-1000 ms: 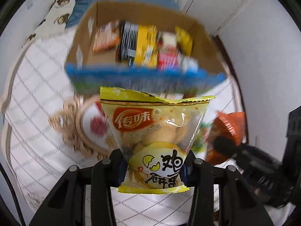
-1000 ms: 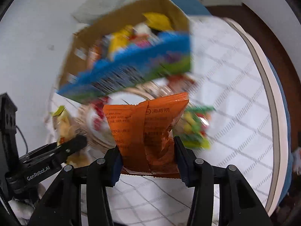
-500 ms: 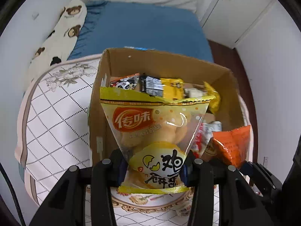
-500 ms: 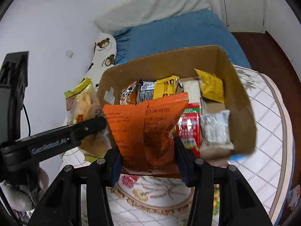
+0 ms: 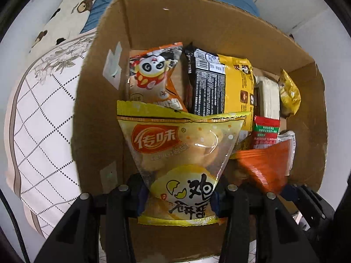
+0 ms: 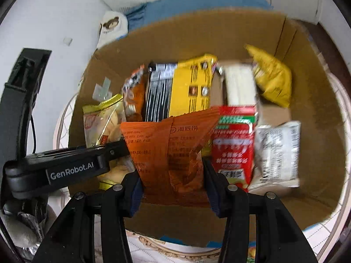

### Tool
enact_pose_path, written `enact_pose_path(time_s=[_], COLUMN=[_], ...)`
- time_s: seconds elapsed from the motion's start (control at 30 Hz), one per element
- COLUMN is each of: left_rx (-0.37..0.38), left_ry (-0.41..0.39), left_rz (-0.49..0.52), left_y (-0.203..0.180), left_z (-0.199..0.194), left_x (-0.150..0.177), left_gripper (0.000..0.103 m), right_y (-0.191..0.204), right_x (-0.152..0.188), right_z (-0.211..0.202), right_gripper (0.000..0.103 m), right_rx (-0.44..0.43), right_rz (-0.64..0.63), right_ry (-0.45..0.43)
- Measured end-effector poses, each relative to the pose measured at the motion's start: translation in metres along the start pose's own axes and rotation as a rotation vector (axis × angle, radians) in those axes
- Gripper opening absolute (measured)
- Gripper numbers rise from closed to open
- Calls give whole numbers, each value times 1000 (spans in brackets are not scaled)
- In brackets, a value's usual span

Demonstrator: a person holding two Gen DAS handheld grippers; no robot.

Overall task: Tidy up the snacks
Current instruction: 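Carry both bags into the cardboard box and open both grippers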

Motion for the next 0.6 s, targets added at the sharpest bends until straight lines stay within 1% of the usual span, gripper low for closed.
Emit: enact_pose_path(time_s=[0.07, 0.1, 0.13, 0.2, 0.27, 0.3, 0.37, 0.6], left_rx=[2, -3, -2, -12, -17, -20, -29, -34], left_ry=[7, 13, 17, 8, -4, -10, -21, -76], left_rz=[12, 14, 19, 27, 31, 32, 34, 31], left_y=[-4, -6, -8, -13, -16, -17, -17, -19], left_z=[4, 7, 9, 11, 10, 9, 8, -4], left_x=[0, 0, 0, 1, 2, 2, 2, 5], left_gripper=[57, 61, 65, 67, 68, 69, 73, 74], right_y=[-1, -2, -3, -4, -6, -7, -12, -31], right_x=[3, 3, 4, 6, 7, 7, 8, 14], right_z=[11, 12, 14, 15, 14, 13, 10, -7], right_gripper=[79, 82, 83, 84, 92, 92, 92, 92], right_rx=[-6, 2, 19, 25, 36, 44, 68, 127], right_rz=[-8, -13, -21, -24, -26, -28, -26, 3], right_ry=[42, 46, 54, 67, 61, 58, 51, 22])
Point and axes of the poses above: each gripper's, at about its wrist camera, not at the fingertips, and z roughly the way its jaws point, y to its left, x to its underside, the point moved 7 cm from there along z, roughly the way its jaws point, and after that the axes turned 14 degrees about -z, right-handed, at the moved point
